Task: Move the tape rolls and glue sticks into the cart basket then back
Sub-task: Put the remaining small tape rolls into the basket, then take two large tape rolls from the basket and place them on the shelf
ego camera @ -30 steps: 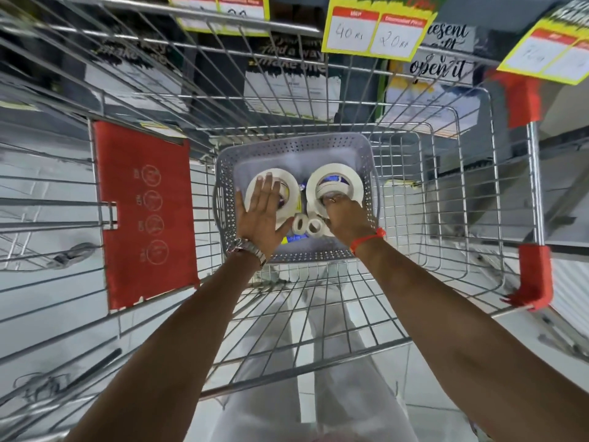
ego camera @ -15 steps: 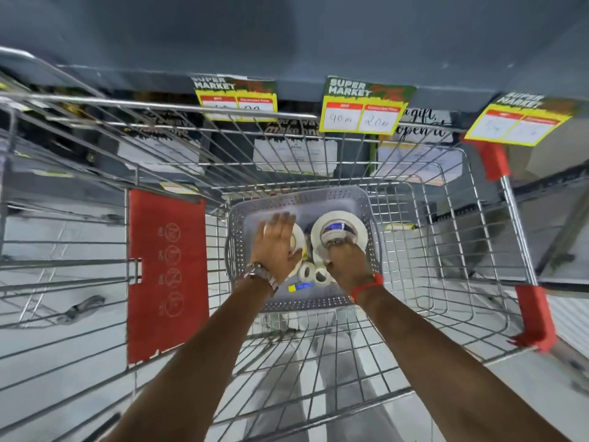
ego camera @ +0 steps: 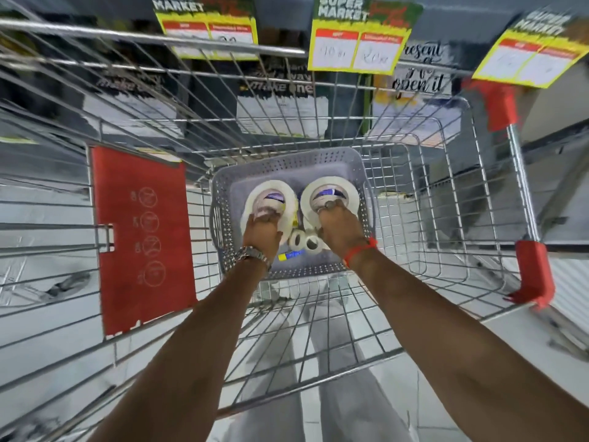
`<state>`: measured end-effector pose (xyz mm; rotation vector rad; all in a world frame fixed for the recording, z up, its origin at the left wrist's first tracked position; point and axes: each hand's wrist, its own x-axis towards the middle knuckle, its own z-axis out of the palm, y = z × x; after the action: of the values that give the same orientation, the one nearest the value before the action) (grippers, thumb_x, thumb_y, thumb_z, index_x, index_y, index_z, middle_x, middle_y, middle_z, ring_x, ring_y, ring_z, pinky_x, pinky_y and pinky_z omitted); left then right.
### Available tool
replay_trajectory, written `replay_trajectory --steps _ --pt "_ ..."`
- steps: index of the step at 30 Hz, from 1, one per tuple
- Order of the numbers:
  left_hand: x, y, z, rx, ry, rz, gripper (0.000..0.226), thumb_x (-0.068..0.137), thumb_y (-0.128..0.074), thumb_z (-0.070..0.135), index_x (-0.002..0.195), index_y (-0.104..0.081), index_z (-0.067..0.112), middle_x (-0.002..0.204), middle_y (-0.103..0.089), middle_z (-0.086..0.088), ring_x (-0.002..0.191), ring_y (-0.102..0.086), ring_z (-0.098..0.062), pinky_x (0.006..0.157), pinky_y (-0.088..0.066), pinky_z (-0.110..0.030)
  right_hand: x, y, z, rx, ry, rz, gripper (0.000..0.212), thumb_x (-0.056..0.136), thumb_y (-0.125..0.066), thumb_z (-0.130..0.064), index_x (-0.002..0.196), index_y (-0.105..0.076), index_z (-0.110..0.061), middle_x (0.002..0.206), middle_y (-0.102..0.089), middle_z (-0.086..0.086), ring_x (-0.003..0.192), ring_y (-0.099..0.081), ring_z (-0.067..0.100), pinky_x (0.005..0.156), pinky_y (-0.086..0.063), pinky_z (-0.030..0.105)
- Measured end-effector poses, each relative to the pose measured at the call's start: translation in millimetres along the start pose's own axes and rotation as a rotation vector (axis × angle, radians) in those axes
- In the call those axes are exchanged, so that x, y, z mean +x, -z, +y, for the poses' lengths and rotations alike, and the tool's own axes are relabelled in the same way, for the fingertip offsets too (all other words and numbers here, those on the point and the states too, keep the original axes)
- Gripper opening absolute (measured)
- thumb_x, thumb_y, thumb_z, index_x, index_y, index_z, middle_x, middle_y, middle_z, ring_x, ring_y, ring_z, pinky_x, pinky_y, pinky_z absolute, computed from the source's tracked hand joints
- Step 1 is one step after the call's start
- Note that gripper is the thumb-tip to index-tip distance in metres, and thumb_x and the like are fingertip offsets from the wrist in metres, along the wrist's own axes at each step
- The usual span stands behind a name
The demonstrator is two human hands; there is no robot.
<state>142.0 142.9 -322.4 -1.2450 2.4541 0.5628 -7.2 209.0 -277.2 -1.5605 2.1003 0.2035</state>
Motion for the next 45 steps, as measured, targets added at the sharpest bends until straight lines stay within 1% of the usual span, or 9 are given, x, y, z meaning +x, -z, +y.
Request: replay_trajectory --steps 7,11,14,18,22,29,34,38,45 --pt "-30.3 46.1 3.2 -0.099 -0.077 0.149 0.051 0.088 -0.037 0.034 0.127 -0.049 0.005 0.127 -0.058 -0.019 0.119 -0.05 -0.035 0.11 -0.034 -0.043 -24.6 39.1 -9.8 0.139 -0.014 0.044 0.026 0.083 -0.058 -0.009 0.106 -0.06 0.001 0.112 -0.062 0.022 0.107 -0.056 0.035 0.086 -0.05 0.039" --pt "-49.6 79.6 10.3 -0.072 -0.2 0.252 0.053 0.071 -0.035 0.036 0.098 -0.068 0.003 0.087 -0.072 -0.017 0.083 -0.067 -0.034 0.077 -0.057 -0.041 -55.5 70.6 -15.8 0.166 -0.054 0.14 0.032 0.085 -0.054 -0.016 0.115 -0.058 -0.006 0.121 -0.058 0.018 0.116 -0.051 0.031 0.091 -0.046 0.036" --pt "-56.3 108.7 23.8 -0.071 -0.313 0.436 0.046 0.071 -0.043 0.034 0.096 -0.067 0.005 0.085 -0.072 -0.014 0.083 -0.062 -0.03 0.079 -0.048 -0.037 -79.3 102.8 -10.9 0.229 -0.097 0.288 0.037 0.085 -0.052 -0.014 0.121 -0.055 -0.005 0.134 -0.049 0.018 0.129 -0.041 0.031 0.097 -0.046 0.037" --pt "-54.1 145.8 44.9 -0.118 -0.467 0.716 0.043 0.086 -0.042 0.037 0.109 -0.06 0.006 0.087 -0.07 -0.013 0.09 -0.047 -0.023 0.082 -0.041 -0.037 -100.3 154.3 7.4 0.219 -0.074 0.681 0.044 0.065 -0.073 -0.006 0.108 -0.065 -0.004 0.103 -0.069 0.017 0.098 -0.066 0.034 0.072 -0.06 0.037" --pt "-32.0 202.8 84.6 -0.12 -0.591 0.892 0.038 0.085 -0.046 0.028 0.113 -0.058 0.005 0.087 -0.069 -0.016 0.088 -0.049 -0.026 0.087 -0.038 -0.039 -97.0 217.2 42.5 0.29 -0.118 0.837 0.043 0.076 -0.06 -0.004 0.119 -0.058 -0.003 0.113 -0.063 0.02 0.11 -0.054 0.038 0.094 -0.048 0.041" --pt "1.2 283.9 148.5 0.033 -0.513 0.872 0.045 0.078 -0.039 0.029 0.112 -0.063 0.012 0.083 -0.07 -0.002 0.08 -0.065 -0.021 0.098 -0.043 -0.044 -69.7 281.1 94.4 0.143 -0.18 0.842 0.046 0.079 -0.047 0.01 0.124 -0.052 0.002 0.116 -0.059 0.023 0.112 -0.049 0.04 0.099 -0.046 0.045" --pt "18.9 299.8 162.4 0.105 -0.466 0.784 0.039 0.07 -0.061 0.018 0.108 -0.066 0.01 0.08 -0.071 -0.004 0.077 -0.069 -0.024 0.092 -0.043 -0.06 -54.0 279.6 108.5 0.127 -0.226 0.751 0.048 0.081 -0.043 0.014 0.127 -0.047 0.002 0.124 -0.052 0.024 0.114 -0.047 0.039 0.101 -0.042 0.044" --pt "26.1 299.8 165.4 0.082 -0.479 0.772 0.046 0.064 -0.079 0.007 0.108 -0.066 0.008 0.081 -0.071 -0.007 0.079 -0.069 -0.026 0.095 -0.038 -0.062 -43.5 275.7 114.0 0.126 -0.259 0.715 0.053 0.083 -0.043 0.014 0.135 -0.039 0.001 0.135 -0.045 0.021 0.122 -0.042 0.037 0.106 -0.038 0.04" --pt "35.9 304.4 173.5 0.076 -0.488 0.716 0.042 0.07 -0.074 0.008 0.111 -0.064 0.008 0.087 -0.071 -0.011 0.085 -0.067 -0.031 0.101 -0.033 -0.06 -43.8 268.3 113.6 0.215 -0.259 0.807 0.046 0.089 -0.047 0.0 0.134 -0.04 0.0 0.133 -0.051 0.022 0.123 -0.044 0.038 0.108 -0.035 0.047"
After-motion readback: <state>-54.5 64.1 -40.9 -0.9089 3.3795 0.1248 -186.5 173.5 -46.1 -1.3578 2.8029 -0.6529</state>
